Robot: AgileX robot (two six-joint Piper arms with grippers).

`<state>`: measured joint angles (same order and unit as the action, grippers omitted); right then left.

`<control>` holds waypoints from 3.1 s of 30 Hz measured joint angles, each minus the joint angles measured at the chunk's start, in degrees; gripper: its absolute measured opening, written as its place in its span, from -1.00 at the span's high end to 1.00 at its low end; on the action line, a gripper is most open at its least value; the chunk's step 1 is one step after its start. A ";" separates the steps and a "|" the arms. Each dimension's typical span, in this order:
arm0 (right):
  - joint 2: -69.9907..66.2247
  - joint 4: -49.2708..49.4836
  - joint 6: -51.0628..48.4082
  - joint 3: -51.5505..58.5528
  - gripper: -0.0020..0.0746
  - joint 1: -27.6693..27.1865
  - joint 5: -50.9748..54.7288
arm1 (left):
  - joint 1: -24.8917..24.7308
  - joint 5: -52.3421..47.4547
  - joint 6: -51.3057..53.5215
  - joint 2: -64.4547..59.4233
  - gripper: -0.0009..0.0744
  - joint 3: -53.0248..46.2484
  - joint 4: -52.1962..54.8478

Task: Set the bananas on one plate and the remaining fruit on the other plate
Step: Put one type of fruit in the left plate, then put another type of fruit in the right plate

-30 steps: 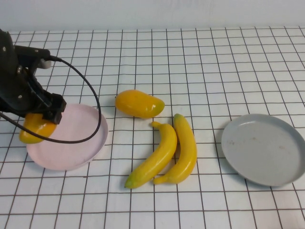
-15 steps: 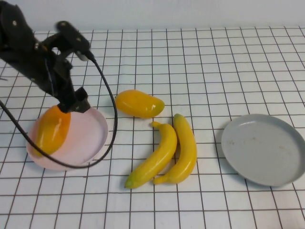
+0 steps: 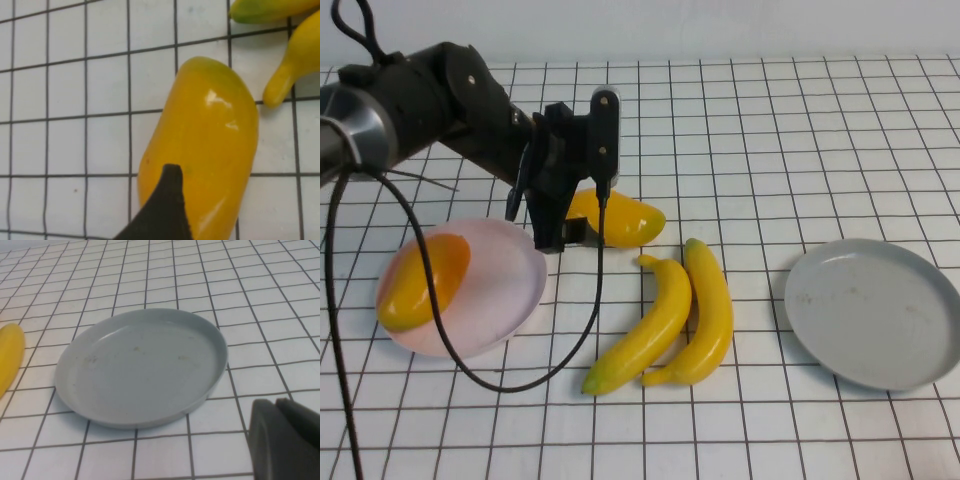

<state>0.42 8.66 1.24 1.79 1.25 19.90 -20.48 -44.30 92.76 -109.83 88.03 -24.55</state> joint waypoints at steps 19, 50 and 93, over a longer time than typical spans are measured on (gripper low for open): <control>0.00 0.00 0.00 0.00 0.99 0.00 0.00 | 0.00 -2.82 3.31 -13.23 -0.80 10.10 -4.28; 0.00 0.00 0.00 0.00 0.99 0.00 0.00 | 0.32 -25.63 -62.90 -3.26 -0.25 22.74 22.72; 0.00 0.00 0.00 0.00 0.99 0.00 0.00 | 6.93 -8.68 -60.18 25.43 -0.76 -7.99 4.53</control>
<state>0.42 8.66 1.24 1.79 1.25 19.90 -13.55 -52.98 32.58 -84.40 80.05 -20.02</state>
